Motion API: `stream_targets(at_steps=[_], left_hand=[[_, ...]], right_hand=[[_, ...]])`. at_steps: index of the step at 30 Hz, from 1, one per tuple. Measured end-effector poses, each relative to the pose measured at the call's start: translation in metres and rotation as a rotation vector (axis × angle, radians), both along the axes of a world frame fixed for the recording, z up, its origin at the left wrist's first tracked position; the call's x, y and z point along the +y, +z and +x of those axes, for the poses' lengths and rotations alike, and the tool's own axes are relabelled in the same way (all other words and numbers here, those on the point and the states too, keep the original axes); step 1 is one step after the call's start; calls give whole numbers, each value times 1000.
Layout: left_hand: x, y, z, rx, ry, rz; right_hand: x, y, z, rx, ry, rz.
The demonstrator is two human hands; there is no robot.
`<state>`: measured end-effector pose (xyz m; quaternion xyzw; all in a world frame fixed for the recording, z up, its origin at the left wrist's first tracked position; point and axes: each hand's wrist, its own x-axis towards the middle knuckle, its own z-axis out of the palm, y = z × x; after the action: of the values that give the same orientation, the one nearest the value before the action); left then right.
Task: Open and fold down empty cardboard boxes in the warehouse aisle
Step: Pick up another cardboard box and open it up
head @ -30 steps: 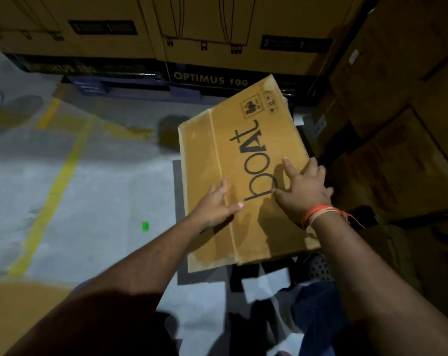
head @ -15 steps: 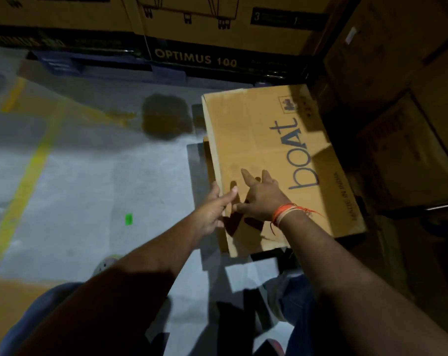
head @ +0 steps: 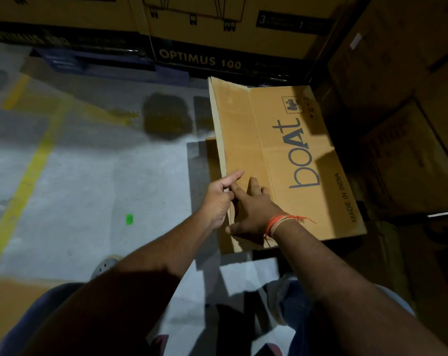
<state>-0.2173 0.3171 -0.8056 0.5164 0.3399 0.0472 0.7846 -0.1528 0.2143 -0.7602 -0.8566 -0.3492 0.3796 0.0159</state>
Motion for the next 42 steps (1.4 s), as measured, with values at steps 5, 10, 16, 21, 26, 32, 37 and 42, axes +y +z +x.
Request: stream_targets(at_steps=[5, 10, 16, 21, 26, 32, 37, 42], left_hand=[[15, 36, -5, -16, 35, 56], [46, 85, -30, -74, 51, 169], [76, 162, -70, -186, 109, 378], [66, 197, -89, -220, 111, 474], [39, 173, -64, -200, 84, 514], [7, 82, -35, 7, -28, 454], [-18, 35, -33, 94, -228, 337], [-19, 30, -32, 38, -395, 334]], right_hand=[[4, 13, -2, 39, -36, 159], [26, 46, -21, 49, 9, 366], [48, 97, -58, 168, -10, 728], [40, 113, -76, 230, -3, 905], [9, 104, -45, 262, -24, 835], [-18, 63, -36, 357, -158, 508], [-15, 19, -38, 172, -176, 206], [-15, 13, -29, -64, -176, 24]])
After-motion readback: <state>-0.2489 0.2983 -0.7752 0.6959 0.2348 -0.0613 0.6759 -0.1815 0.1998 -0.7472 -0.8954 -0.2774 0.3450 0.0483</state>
